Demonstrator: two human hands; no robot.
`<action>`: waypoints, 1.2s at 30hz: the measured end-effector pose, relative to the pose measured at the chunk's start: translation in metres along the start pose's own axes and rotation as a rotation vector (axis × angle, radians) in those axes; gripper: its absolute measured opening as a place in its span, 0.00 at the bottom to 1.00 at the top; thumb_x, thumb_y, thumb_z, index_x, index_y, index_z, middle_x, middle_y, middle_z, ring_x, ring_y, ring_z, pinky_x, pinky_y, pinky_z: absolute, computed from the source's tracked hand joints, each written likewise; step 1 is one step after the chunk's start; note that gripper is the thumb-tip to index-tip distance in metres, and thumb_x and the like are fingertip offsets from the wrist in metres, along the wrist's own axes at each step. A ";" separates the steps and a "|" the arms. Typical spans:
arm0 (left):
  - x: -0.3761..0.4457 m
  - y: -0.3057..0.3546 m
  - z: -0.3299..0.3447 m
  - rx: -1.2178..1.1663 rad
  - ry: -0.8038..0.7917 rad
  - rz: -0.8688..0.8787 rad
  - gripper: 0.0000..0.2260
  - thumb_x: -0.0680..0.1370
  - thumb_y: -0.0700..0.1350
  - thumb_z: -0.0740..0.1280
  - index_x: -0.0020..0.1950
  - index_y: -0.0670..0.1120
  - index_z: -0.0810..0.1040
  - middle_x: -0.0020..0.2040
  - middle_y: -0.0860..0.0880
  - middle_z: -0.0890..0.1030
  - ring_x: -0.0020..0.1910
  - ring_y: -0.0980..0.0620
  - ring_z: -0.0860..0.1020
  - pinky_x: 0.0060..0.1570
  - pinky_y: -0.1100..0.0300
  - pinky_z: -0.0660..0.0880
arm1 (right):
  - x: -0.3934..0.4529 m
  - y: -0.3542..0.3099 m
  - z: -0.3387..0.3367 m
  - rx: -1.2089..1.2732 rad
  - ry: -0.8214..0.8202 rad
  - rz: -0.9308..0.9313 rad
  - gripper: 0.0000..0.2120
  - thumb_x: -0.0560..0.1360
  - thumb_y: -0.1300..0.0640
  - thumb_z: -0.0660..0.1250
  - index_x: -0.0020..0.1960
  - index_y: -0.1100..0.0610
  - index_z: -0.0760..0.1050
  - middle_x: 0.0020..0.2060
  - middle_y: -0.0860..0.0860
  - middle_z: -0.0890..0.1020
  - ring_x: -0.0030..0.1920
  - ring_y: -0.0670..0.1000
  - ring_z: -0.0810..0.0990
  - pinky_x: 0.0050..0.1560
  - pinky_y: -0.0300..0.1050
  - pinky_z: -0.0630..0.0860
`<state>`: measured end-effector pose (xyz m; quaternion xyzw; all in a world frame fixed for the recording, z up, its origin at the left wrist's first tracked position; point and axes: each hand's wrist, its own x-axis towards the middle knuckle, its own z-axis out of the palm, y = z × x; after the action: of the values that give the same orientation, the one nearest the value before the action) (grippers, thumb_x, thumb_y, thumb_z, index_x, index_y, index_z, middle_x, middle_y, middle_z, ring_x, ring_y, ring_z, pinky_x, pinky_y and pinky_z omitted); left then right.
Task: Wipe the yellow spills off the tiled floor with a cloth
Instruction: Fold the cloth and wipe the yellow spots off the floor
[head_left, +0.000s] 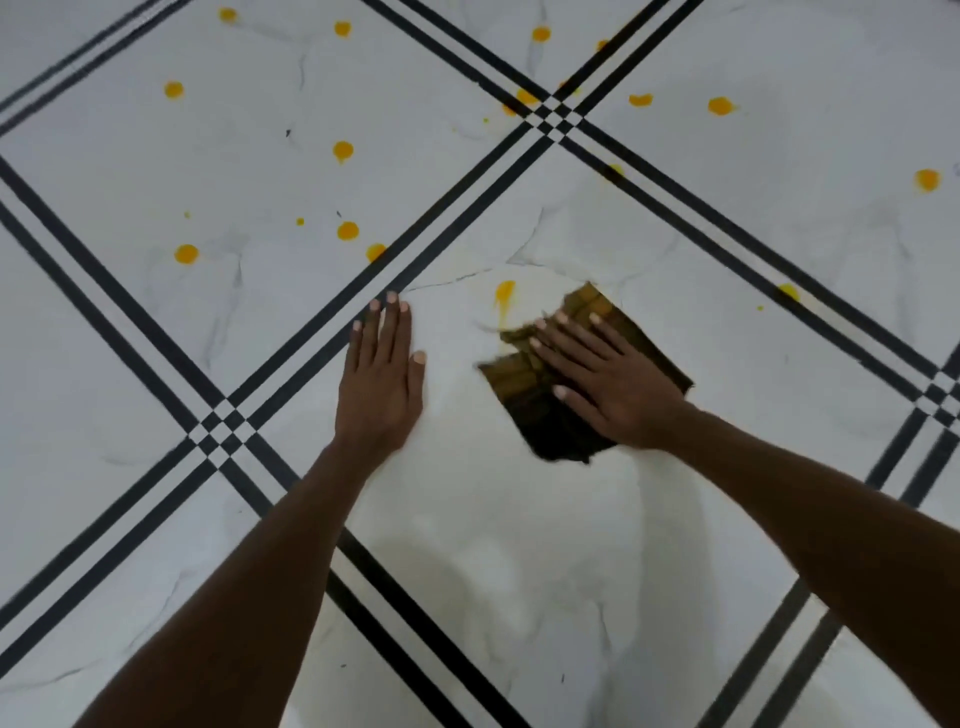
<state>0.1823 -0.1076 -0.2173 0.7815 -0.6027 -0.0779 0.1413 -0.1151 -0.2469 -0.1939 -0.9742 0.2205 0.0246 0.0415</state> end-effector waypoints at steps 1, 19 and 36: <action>0.001 0.003 -0.001 0.001 0.008 -0.009 0.27 0.88 0.50 0.48 0.86 0.42 0.50 0.87 0.44 0.51 0.86 0.46 0.48 0.84 0.44 0.51 | -0.004 0.020 -0.003 0.005 0.016 -0.017 0.28 0.88 0.46 0.48 0.86 0.53 0.51 0.85 0.52 0.53 0.86 0.54 0.49 0.84 0.59 0.50; 0.002 -0.001 0.003 0.015 0.011 0.009 0.27 0.88 0.49 0.49 0.86 0.44 0.50 0.87 0.46 0.51 0.86 0.49 0.47 0.85 0.46 0.50 | 0.127 -0.009 -0.011 0.134 0.126 0.380 0.31 0.86 0.42 0.47 0.85 0.55 0.55 0.84 0.57 0.58 0.85 0.60 0.54 0.82 0.66 0.52; 0.013 0.001 0.001 -0.026 -0.101 0.145 0.29 0.88 0.52 0.45 0.86 0.41 0.45 0.87 0.45 0.46 0.86 0.49 0.42 0.84 0.41 0.41 | 0.001 -0.046 -0.002 0.050 0.033 0.040 0.31 0.87 0.40 0.50 0.86 0.51 0.50 0.86 0.51 0.51 0.86 0.54 0.46 0.84 0.61 0.45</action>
<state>0.1839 -0.1208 -0.2176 0.7289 -0.6631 -0.1149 0.1261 -0.0944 -0.2066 -0.1889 -0.9686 0.2410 0.0036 0.0615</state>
